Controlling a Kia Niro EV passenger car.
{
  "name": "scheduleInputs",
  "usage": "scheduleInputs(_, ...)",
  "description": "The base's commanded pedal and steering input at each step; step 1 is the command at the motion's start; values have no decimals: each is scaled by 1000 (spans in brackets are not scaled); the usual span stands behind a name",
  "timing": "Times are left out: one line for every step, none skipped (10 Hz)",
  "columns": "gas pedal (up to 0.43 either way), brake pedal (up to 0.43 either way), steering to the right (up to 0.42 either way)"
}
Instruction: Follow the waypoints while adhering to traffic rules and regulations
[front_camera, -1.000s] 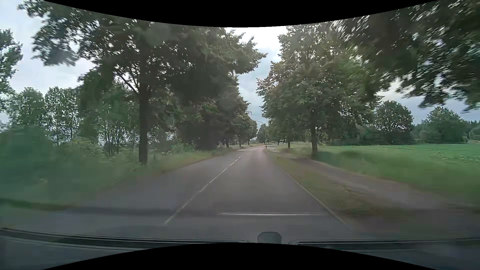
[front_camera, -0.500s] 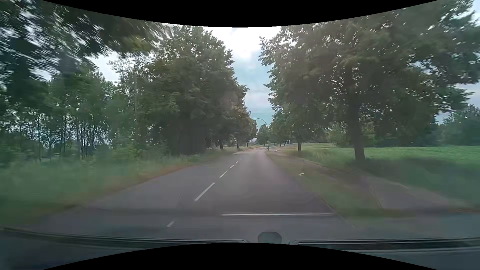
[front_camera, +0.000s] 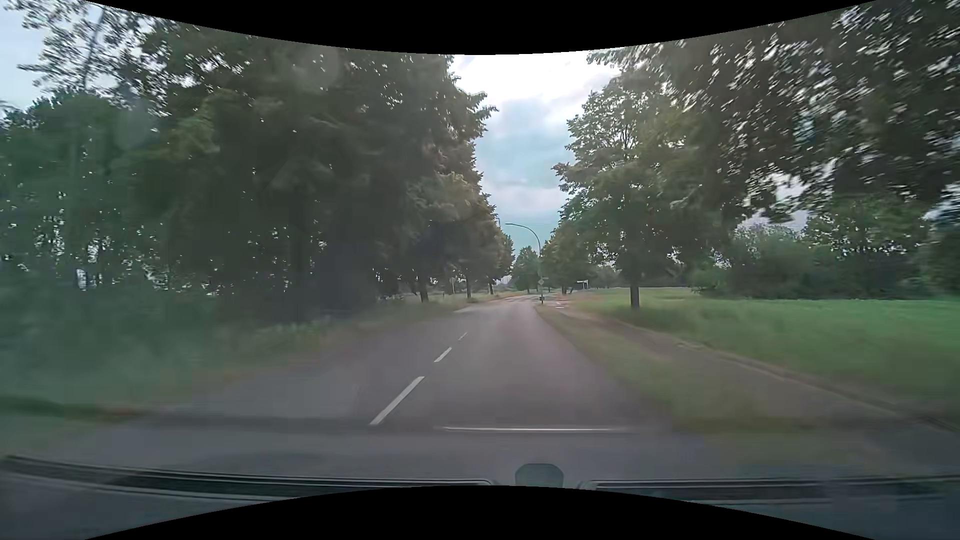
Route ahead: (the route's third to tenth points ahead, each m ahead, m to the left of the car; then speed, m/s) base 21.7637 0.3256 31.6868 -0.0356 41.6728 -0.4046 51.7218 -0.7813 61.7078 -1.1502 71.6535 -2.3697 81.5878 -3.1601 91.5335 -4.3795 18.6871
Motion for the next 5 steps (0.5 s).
scheduleInputs(67, 0, 3)
scheduleInputs(67, 0, 4)
scheduleInputs(67, 0, 3)
scheduleInputs(28, 0, 3)
scheduleInputs(20, 0, 4)
